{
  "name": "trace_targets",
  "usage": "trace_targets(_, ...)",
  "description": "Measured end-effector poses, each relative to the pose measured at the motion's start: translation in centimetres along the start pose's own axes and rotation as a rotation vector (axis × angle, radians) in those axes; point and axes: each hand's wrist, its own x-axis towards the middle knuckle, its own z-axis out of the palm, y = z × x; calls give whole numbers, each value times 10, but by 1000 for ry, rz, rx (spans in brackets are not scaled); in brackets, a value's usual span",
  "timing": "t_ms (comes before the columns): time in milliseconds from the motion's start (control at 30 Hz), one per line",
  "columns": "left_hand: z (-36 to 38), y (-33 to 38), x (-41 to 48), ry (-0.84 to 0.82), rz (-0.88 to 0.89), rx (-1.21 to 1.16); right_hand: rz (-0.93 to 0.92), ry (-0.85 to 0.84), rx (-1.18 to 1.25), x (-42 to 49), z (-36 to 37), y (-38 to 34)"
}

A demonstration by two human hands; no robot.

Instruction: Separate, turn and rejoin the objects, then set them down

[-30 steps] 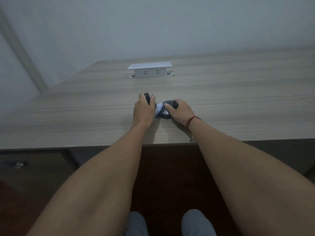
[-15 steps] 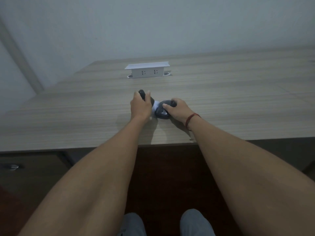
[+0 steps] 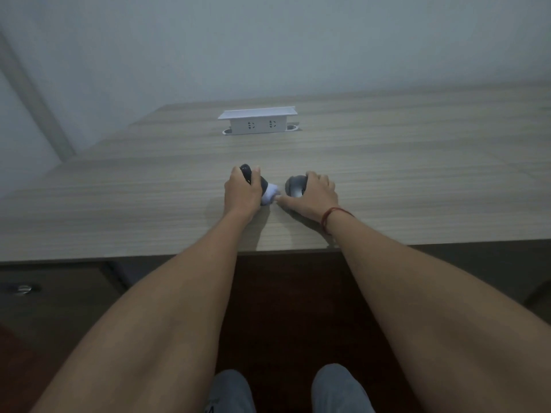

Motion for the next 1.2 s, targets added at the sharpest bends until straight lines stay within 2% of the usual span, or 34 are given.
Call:
trace_targets(167, -3, 2, 0, 9, 22, -39, -94, 34, 55, -1, 0, 5)
trace_targets(300, 0, 18, -2, 40, 128, -58, -83, 42, 115, -2, 2, 4)
trace_targets(367, 7, 13, -6, -20, 194, 56, -81, 49, 151, -2, 3, 5)
trace_targets(467, 9, 0, -7, -26, 153, 218, -71, 57, 179, -2, 5, 5)
trace_targets(567, 9, 18, -2, 49, 201, 117, -59, 57, 197, -1, 7, 5)
trace_targets(633, 15, 33, -3, 43, 233, 11, -46, 48, 214, 0, 7, 5)
trace_targets(733, 22, 27, -7, -32, 150, 145, -42, 45, 220, -1, 5, 5)
trace_targets(833, 10, 15, 2, -13, 120, 335, -47, 49, 193, -3, 4, 5)
trace_targets(933, 6, 24, 8, 14, 166, 129, -48, 55, 177, -2, 4, 2)
trace_targets(1000, 13, 23, 3, -24, 149, 49, -50, 67, 164, -2, 6, 0)
trace_targets(1133, 16, 8, 1, 24, 6, 283, -57, 79, 141, -3, 9, 0)
trace_targets(1200, 16, 16, 5, 58, 38, 200, -64, 85, 119, -2, 8, 0)
